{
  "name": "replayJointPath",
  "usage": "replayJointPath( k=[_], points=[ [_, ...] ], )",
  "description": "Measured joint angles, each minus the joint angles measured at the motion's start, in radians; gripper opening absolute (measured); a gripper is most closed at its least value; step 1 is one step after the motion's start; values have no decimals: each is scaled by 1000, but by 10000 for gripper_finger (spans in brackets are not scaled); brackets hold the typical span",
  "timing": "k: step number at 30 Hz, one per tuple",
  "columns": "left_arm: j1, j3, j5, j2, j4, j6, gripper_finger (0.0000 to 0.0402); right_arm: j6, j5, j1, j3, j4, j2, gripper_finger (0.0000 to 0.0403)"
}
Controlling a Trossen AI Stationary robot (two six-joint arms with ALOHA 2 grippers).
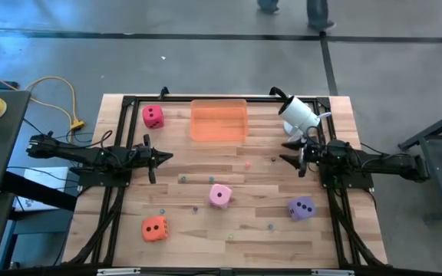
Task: Pick & Place Dice
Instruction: Put the large purple die into the orange bin
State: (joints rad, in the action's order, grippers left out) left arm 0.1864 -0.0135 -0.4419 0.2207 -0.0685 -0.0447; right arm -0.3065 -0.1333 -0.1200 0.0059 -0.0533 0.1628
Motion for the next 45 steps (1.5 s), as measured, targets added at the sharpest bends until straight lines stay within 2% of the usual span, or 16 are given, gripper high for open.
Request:
replayJointPath(
  k=[2, 5, 11, 19, 31, 35, 41, 45],
  points=[
    [0, 0, 0, 0, 0, 0, 1, 31, -24, 0, 0, 2, 3, 306],
    [0, 0, 0, 0, 0, 0, 1, 79, 16, 0, 0, 3, 12, 349],
    [0, 0, 0, 0, 0, 0, 1, 122, 75, 0, 0, -40, 19, 395],
    [0, 0, 0, 0, 0, 0, 1, 96, 65, -20, 0, -49, 20, 400],
    [0, 0, 0, 0, 0, 0, 1, 67, 166, -36, 0, -48, 25, 400],
    [0, 0, 0, 0, 0, 0, 1, 68, 165, -37, 0, -49, 28, 400],
    [0, 0, 0, 0, 0, 0, 1, 134, 153, -37, 6, -42, 49, 400],
    [0, 0, 0, 0, 0, 0, 1, 199, 145, -36, 63, 17, 57, 400]
  ],
)
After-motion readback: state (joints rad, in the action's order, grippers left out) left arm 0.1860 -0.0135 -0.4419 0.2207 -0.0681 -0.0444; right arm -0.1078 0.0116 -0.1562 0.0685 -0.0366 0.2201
